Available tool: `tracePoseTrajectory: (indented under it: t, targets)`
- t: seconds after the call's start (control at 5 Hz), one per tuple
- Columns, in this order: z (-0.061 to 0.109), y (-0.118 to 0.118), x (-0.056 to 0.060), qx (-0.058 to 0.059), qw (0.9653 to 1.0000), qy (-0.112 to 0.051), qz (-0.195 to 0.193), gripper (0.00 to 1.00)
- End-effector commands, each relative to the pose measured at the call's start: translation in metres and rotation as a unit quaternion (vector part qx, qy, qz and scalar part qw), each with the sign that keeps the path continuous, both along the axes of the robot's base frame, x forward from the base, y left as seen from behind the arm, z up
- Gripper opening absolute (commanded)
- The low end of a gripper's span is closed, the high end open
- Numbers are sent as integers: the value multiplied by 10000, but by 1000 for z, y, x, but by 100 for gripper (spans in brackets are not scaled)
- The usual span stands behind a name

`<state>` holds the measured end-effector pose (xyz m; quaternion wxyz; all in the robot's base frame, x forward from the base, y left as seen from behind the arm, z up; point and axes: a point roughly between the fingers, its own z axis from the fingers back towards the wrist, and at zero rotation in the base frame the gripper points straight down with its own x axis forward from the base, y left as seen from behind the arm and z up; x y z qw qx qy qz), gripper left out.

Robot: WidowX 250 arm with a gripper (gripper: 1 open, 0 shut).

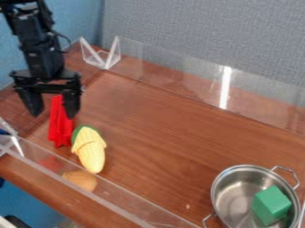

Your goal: Put the red object to the right side of the table

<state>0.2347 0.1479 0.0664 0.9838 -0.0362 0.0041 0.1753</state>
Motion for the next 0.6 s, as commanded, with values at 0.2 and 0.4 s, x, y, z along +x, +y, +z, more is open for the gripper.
tracePoseTrajectory:
  t: [0.2,0.4]
  targets:
    - [17,-5,13,186,9981,-305,496,100]
    - [21,-4,12,219,9953,-313,892,100]
